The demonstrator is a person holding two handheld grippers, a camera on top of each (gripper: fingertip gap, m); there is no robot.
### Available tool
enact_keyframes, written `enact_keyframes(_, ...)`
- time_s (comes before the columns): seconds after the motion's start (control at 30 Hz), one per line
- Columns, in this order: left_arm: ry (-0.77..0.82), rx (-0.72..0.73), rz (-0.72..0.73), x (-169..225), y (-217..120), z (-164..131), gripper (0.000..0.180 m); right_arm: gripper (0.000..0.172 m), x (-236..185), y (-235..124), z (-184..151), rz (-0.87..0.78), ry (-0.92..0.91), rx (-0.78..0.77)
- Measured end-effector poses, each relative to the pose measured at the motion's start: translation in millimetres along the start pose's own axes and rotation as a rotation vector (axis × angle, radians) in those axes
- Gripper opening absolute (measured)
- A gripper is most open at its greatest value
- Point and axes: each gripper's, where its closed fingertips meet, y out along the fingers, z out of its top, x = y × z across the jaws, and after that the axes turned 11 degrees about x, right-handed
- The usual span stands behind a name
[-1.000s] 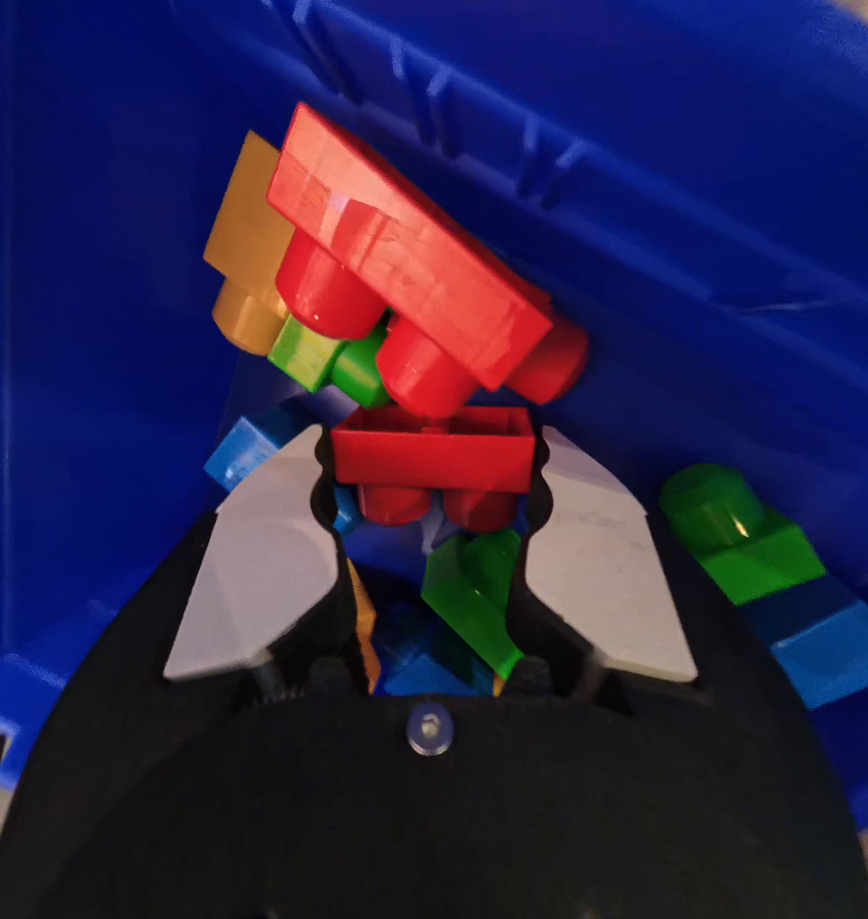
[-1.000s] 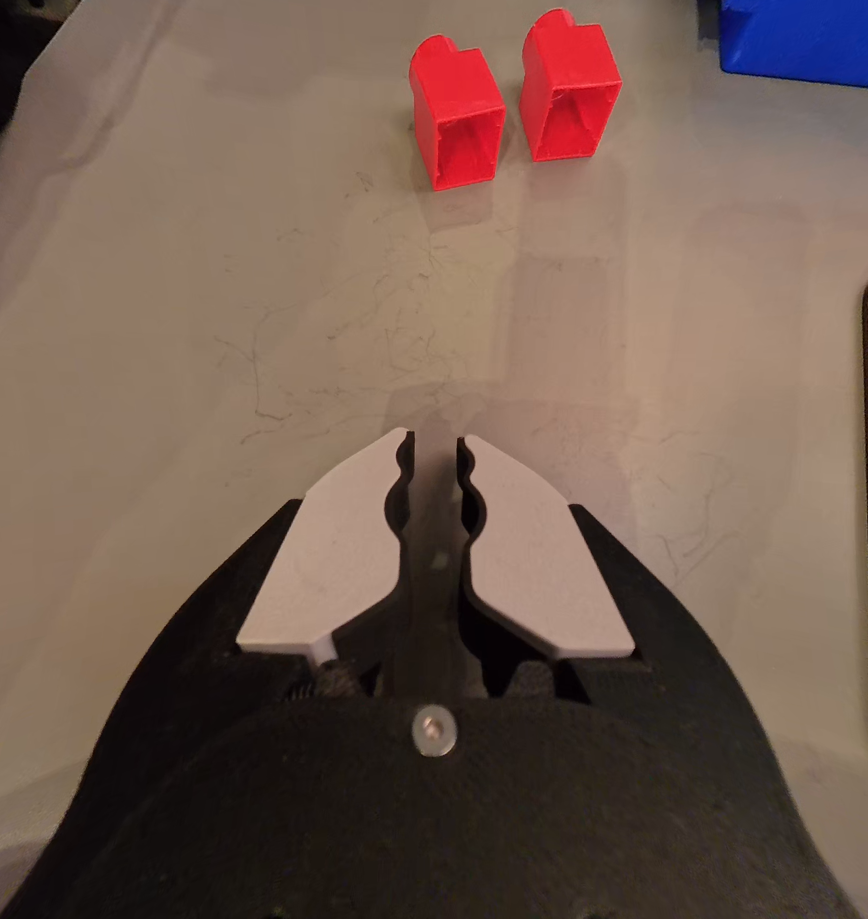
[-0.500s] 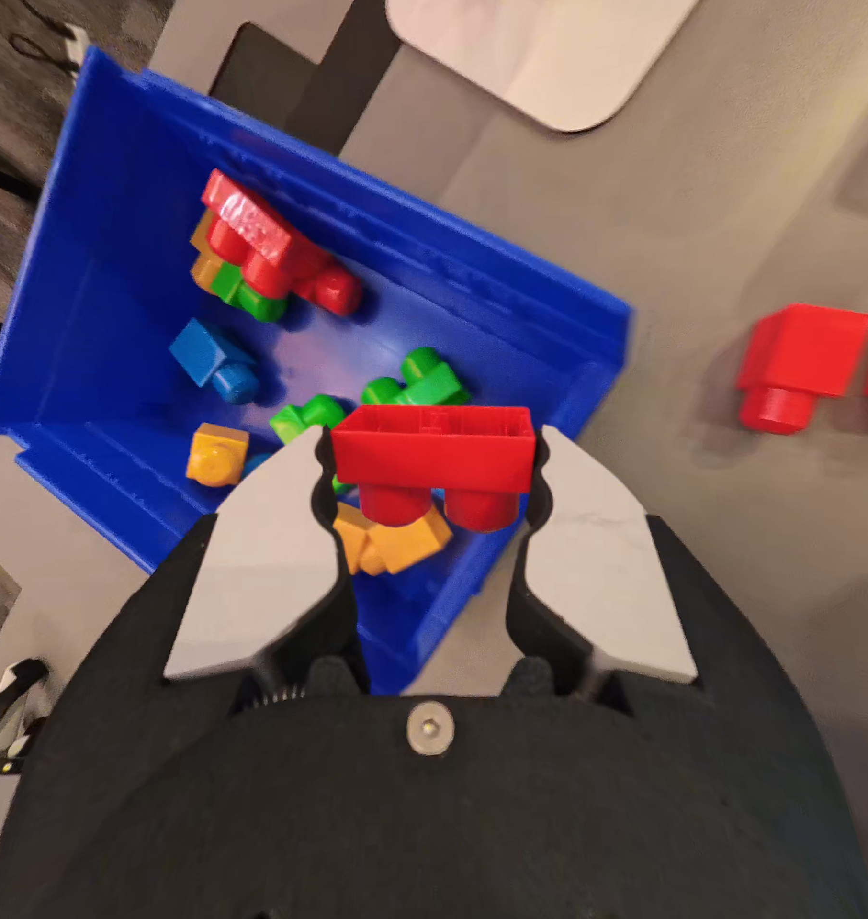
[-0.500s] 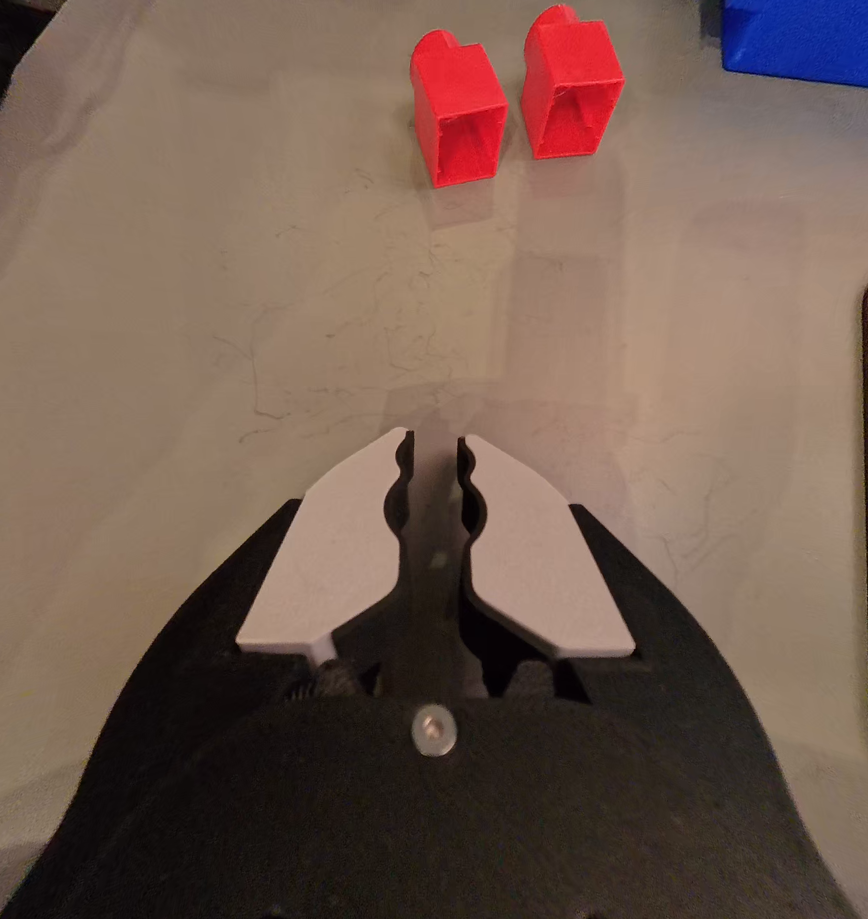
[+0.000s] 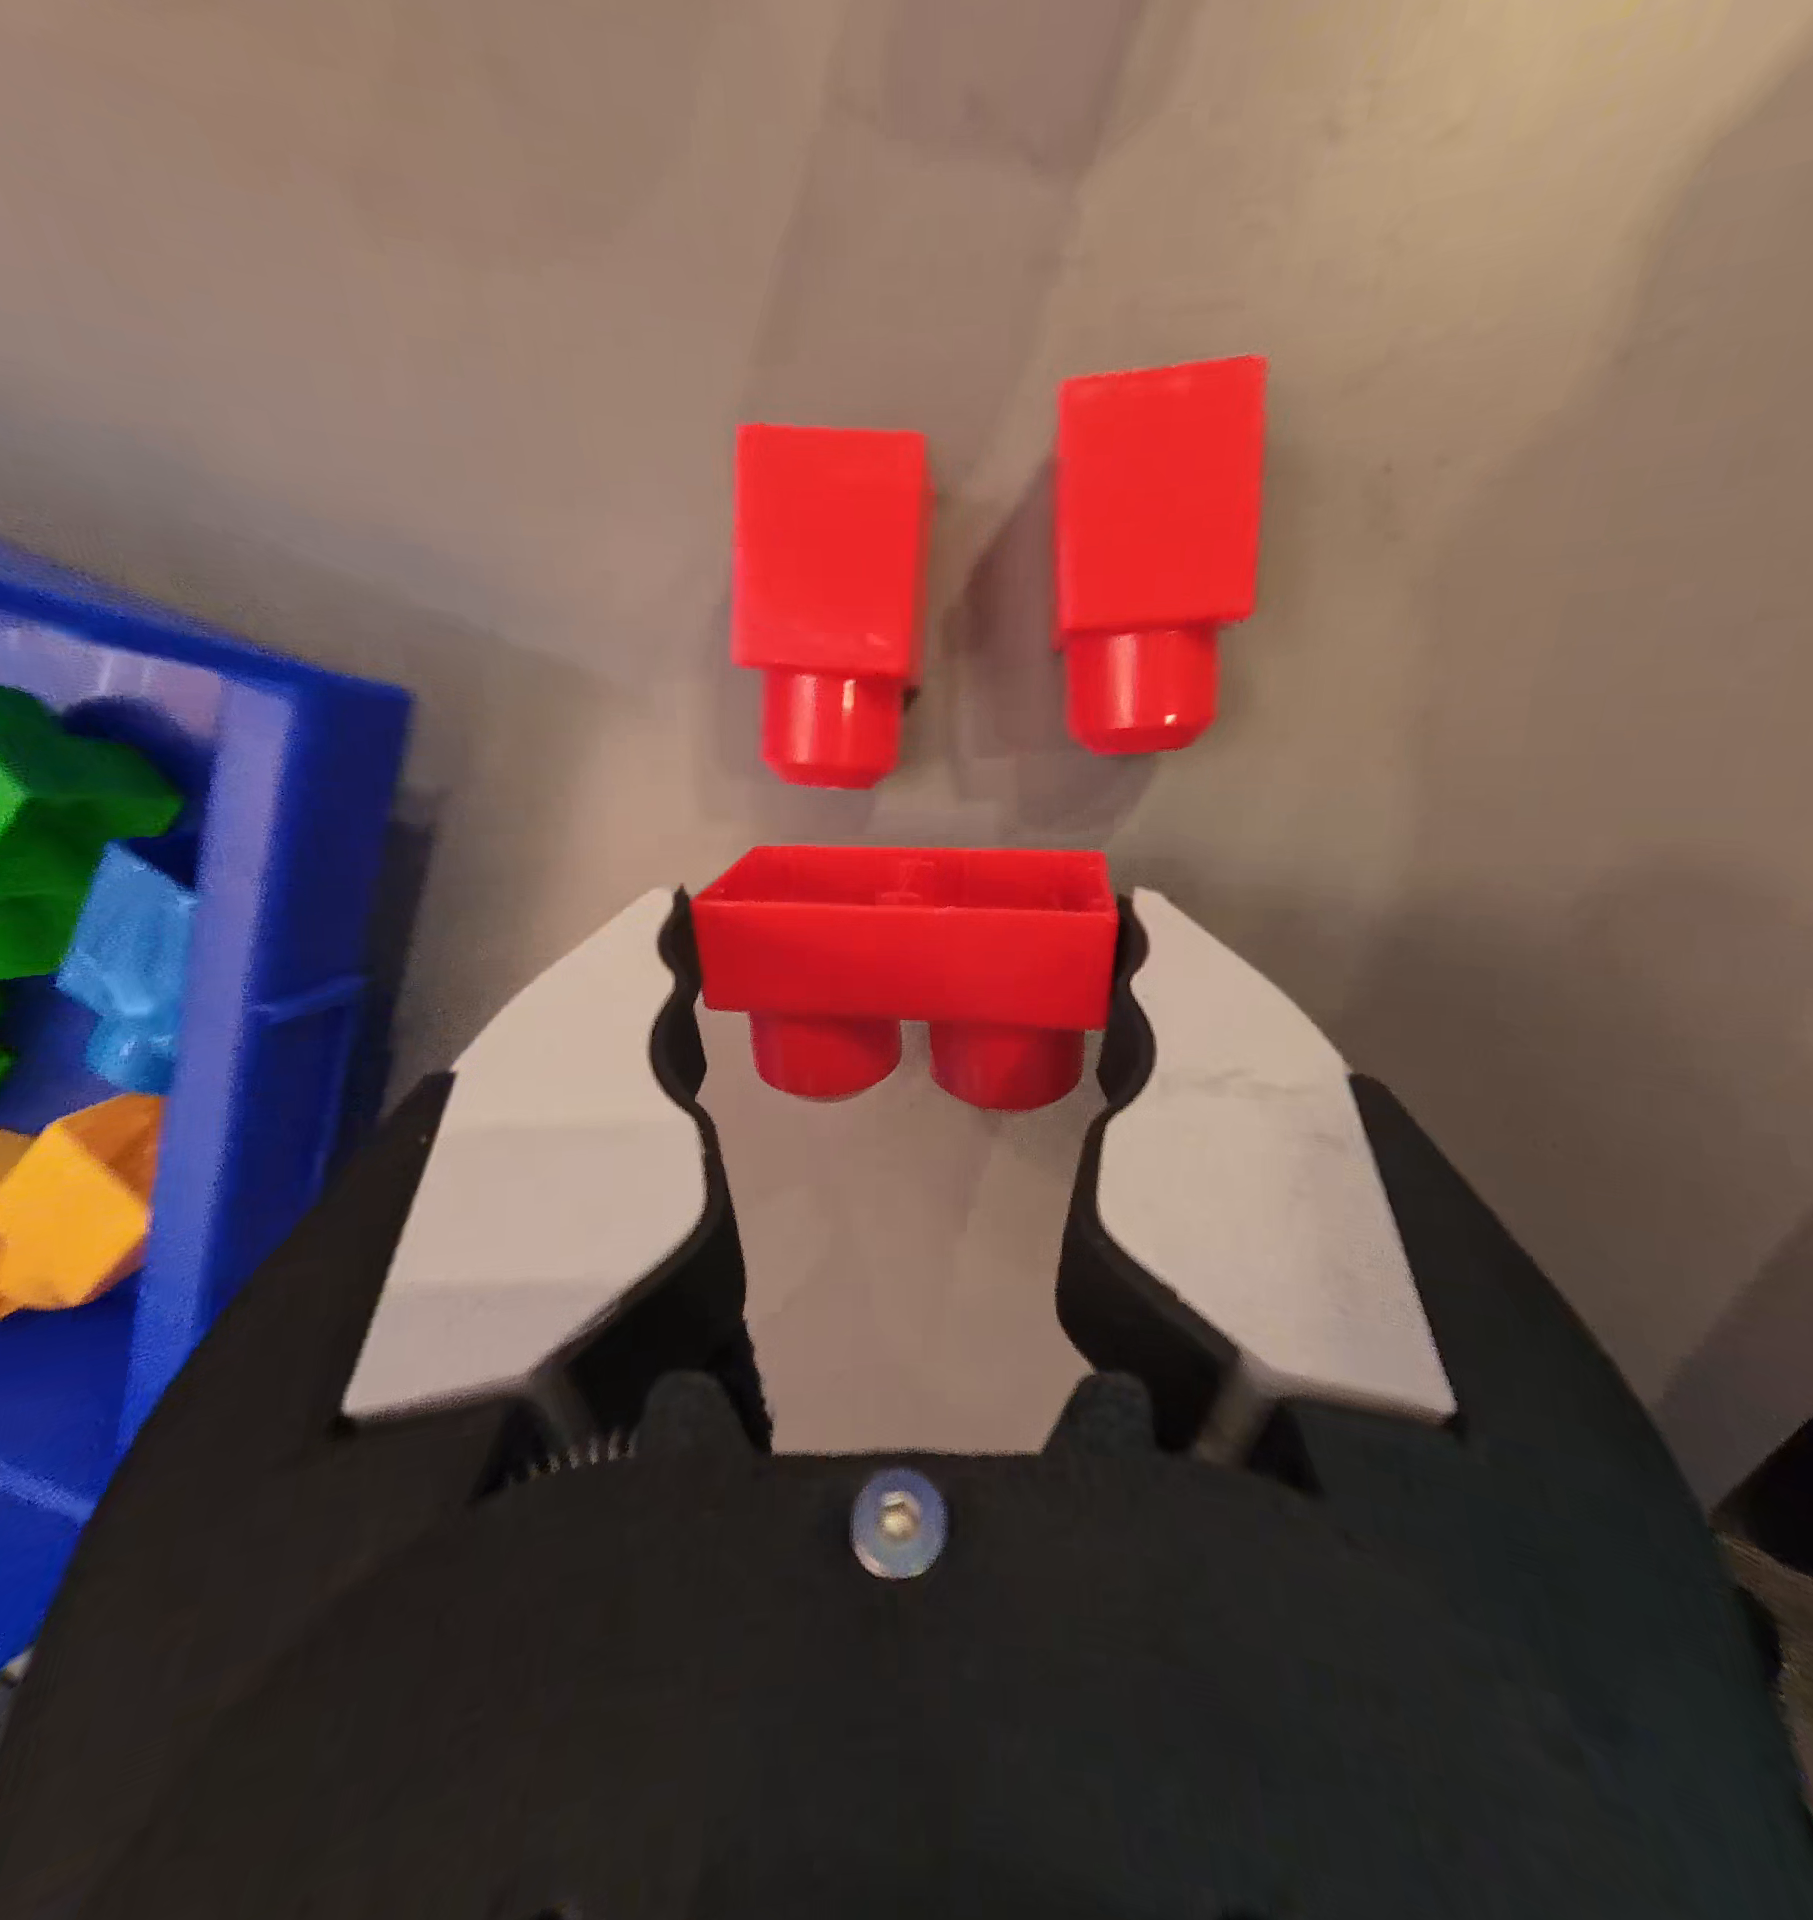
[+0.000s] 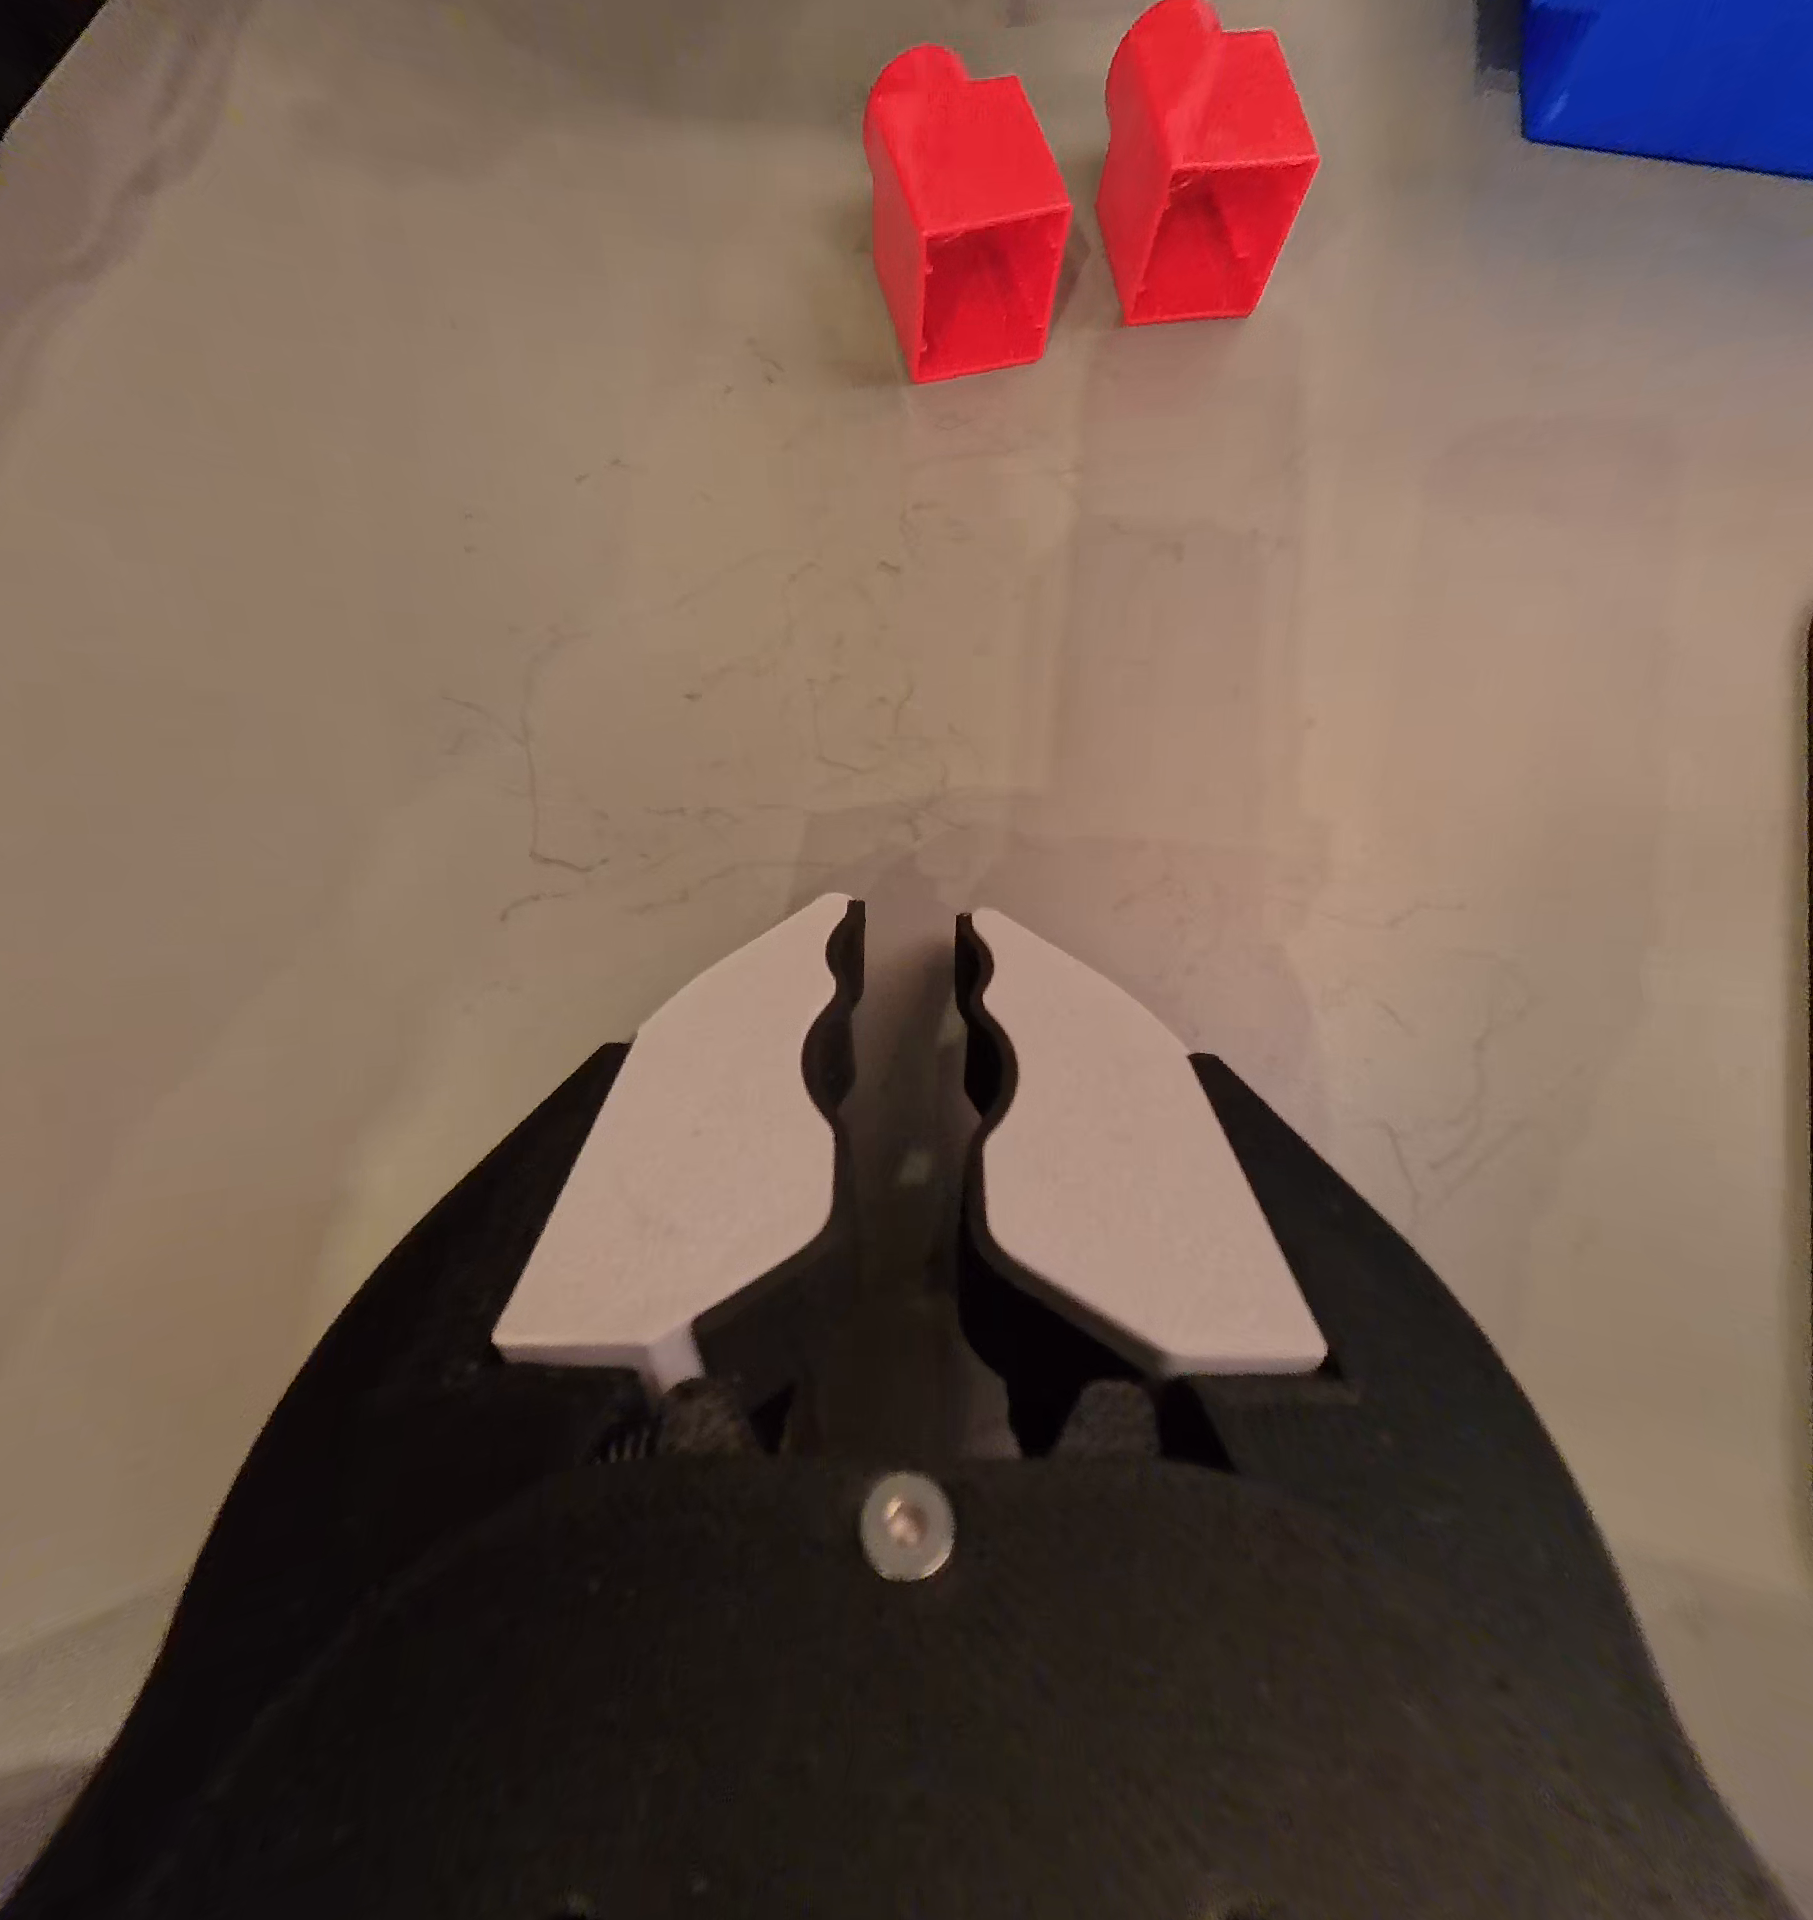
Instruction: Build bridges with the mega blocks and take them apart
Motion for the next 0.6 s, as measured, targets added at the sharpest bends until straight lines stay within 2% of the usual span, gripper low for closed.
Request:
enact_keyframes(0.1, 0.015, -0.064, -0.002, 7, 10, -10, 0.075, 0.017, 0, 0, 0, 0.001, 0.002, 0.002)
enact_keyframes(0.2, 0.005, -0.052, -0.035, 13, 19, -12, 0.076, 0.017, 0, 0, 0, 0.002, 0.002, 0.003)
enact_keyframes(0.23, -0.009, -0.042, -0.029, 12, 19, -12, 0.083, 0.017, 0, 0, 0, 0.001, 0.003, 0.003)
enact_keyframes(0.27, -0.014, -0.024, -0.015, 9, 18, -10, 0.089, 0.017, 0, 0, 1, 0.002, 0.002, 0.004)
enact_keyframes(0.4, -0.038, 0.064, -0.008, 8, 5, -5, 0.094, 0.017, 0, 0, 1, 0.002, 0.003, 0.005)
enact_keyframes(0.6, -0.093, 0.053, 0.042, 1, -10, -37, 0.091, 0.019, 2, 0, 1, -0.007, 0.008, 0.007)
